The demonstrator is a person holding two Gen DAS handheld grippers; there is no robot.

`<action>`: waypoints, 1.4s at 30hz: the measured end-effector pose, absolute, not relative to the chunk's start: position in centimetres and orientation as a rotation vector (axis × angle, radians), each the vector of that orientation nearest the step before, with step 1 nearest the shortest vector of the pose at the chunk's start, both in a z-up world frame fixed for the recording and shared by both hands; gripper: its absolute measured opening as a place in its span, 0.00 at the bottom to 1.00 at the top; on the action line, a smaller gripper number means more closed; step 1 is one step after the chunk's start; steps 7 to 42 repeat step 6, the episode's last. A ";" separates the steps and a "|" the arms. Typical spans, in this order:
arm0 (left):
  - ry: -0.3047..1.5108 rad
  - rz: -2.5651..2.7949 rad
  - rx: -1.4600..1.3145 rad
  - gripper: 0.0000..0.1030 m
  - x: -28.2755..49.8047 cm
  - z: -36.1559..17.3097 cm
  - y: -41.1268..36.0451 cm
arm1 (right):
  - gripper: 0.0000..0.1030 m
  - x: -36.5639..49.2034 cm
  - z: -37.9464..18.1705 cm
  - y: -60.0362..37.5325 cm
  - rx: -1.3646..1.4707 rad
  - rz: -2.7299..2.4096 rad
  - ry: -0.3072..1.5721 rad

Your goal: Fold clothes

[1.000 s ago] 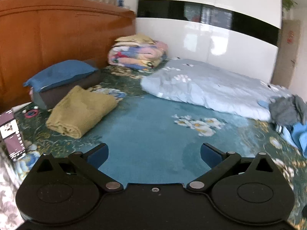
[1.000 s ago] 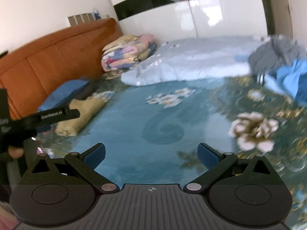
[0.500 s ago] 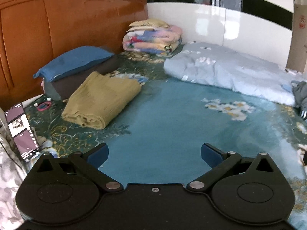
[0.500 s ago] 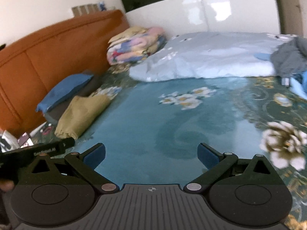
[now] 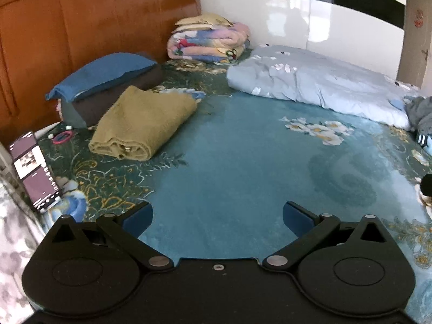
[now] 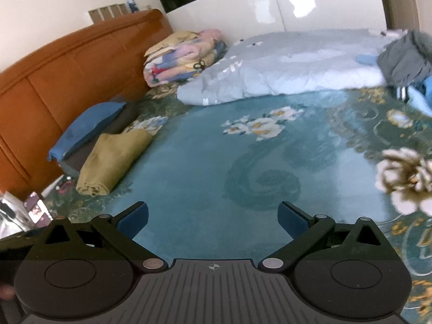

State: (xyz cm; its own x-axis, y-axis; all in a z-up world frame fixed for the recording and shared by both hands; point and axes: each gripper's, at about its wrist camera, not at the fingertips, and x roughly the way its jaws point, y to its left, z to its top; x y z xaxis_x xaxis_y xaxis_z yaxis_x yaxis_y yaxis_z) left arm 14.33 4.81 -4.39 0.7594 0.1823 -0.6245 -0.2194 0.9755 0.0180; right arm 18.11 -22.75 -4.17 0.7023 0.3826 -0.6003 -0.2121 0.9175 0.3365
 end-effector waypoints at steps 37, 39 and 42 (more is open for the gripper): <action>0.677 0.232 -0.078 0.99 13.0 -4.0 4.3 | 1.00 17.0 -3.4 -23.6 0.243 0.349 0.717; 0.677 0.232 -0.078 0.99 13.0 -4.0 4.3 | 1.00 17.0 -3.4 -23.6 0.243 0.349 0.717; 0.677 0.232 -0.078 0.99 13.0 -4.0 4.3 | 1.00 17.0 -3.4 -23.6 0.243 0.349 0.717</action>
